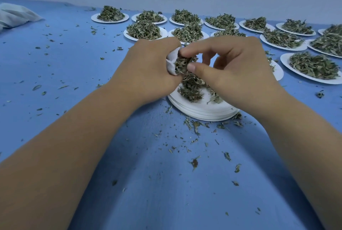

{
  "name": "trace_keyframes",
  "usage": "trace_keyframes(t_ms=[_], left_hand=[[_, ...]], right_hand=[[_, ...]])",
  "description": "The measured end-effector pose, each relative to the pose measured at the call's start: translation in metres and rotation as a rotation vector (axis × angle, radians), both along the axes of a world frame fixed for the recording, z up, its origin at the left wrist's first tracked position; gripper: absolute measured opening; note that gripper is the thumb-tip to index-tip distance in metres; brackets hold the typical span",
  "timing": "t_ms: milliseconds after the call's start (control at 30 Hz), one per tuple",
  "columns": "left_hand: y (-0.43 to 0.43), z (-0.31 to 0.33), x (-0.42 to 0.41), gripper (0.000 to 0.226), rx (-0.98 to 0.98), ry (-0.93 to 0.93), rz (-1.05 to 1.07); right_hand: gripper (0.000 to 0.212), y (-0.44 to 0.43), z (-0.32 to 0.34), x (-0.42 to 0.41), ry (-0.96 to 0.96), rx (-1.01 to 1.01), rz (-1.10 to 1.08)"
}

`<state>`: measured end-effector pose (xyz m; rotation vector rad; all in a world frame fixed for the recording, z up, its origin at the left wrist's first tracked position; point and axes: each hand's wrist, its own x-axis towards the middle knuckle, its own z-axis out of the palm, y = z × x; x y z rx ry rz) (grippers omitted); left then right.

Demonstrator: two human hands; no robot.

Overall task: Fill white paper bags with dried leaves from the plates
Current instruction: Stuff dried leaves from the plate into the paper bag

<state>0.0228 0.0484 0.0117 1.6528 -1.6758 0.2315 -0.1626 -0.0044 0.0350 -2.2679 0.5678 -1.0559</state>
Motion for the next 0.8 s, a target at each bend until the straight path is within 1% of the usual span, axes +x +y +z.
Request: trace_keyframes(t_ms=[67,133,200,267,333,467,533,600,667,733,800], left_hand=[[-0.001,0.0,0.0,0.016,-0.001,-0.007,0.012],[0.0,0.0,-0.001,0.014,-0.001,0.006,0.01],[0.001,0.0,-0.001,0.013,0.009,0.009,0.013],[0.001,0.001,-0.001,0.01,0.029,0.017,0.017],[0.0,0.002,-0.001,0.012,0.038,0.007,0.022],[0.0,0.002,0.001,0.02,0.034,-0.041,-0.029],[0.0,0.002,0.005,0.02,0.041,-0.057,-0.043],[0.0,0.004,0.004,0.028,0.044,-0.069,-0.038],[0.002,0.007,-0.001,0.037,0.056,-0.096,-0.034],[0.004,0.008,-0.005,0.037,0.064,-0.122,-0.027],[0.007,0.01,-0.007,0.033,0.049,-0.153,-0.007]], right_hand=[[0.019,-0.003,0.001,0.0,-0.03,-0.051,-0.056],[0.026,-0.007,0.003,-0.002,0.008,-0.028,-0.088],[0.025,-0.007,0.002,-0.002,0.043,0.054,-0.02],[0.032,-0.005,0.0,-0.002,0.058,0.103,0.057],[0.037,-0.004,-0.002,0.001,0.058,0.064,0.06],[0.027,-0.002,-0.002,0.003,0.002,0.015,0.001],[0.025,-0.001,-0.002,0.003,-0.005,-0.012,-0.015],[0.024,0.002,-0.001,0.003,-0.002,-0.021,-0.031],[0.022,0.004,0.001,0.004,0.001,-0.069,-0.074],[0.018,0.007,0.003,0.004,0.025,-0.145,-0.119],[0.016,0.01,0.005,0.005,0.057,-0.212,-0.142]])
